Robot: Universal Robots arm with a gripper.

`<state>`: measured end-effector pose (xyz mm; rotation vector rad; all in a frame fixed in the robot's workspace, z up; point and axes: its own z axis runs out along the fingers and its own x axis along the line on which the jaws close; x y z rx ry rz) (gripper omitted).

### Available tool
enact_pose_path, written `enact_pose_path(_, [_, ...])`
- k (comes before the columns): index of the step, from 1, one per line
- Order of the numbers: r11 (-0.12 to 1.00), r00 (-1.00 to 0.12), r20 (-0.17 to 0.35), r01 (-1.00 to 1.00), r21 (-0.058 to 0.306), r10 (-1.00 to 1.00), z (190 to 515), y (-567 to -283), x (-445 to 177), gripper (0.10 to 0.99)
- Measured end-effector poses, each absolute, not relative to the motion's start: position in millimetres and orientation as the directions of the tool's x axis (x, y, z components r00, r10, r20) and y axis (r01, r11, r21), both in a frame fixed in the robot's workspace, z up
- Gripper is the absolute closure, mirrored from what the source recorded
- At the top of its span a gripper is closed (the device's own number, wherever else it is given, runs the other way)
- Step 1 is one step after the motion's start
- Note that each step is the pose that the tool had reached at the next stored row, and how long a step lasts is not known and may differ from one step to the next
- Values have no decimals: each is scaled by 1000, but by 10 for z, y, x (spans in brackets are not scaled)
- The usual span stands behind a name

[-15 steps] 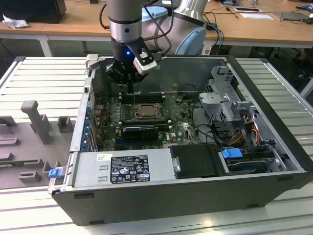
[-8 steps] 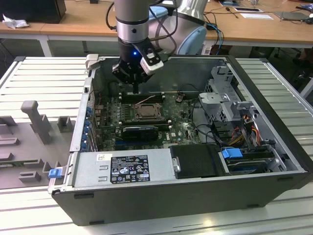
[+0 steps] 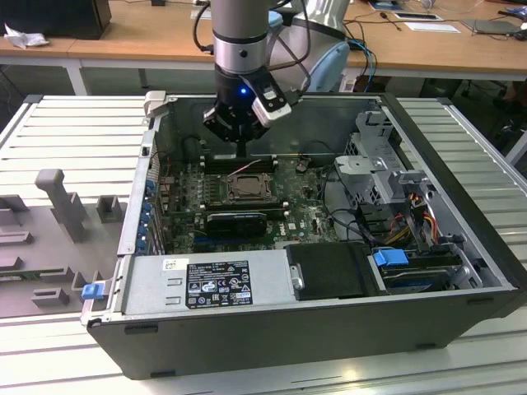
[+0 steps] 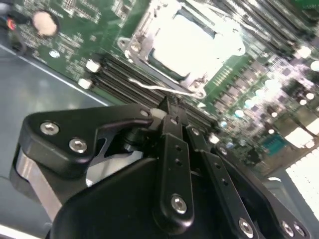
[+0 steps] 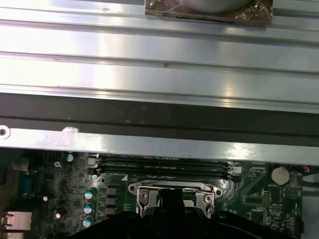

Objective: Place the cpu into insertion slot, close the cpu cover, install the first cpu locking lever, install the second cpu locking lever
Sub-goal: 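Install the first cpu locking lever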

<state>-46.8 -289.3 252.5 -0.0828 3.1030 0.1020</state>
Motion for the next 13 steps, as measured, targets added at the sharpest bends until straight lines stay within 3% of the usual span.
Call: enact_pose_path(13, [994, -996, -38, -85, 74, -82, 2309, -2846, -335, 980])
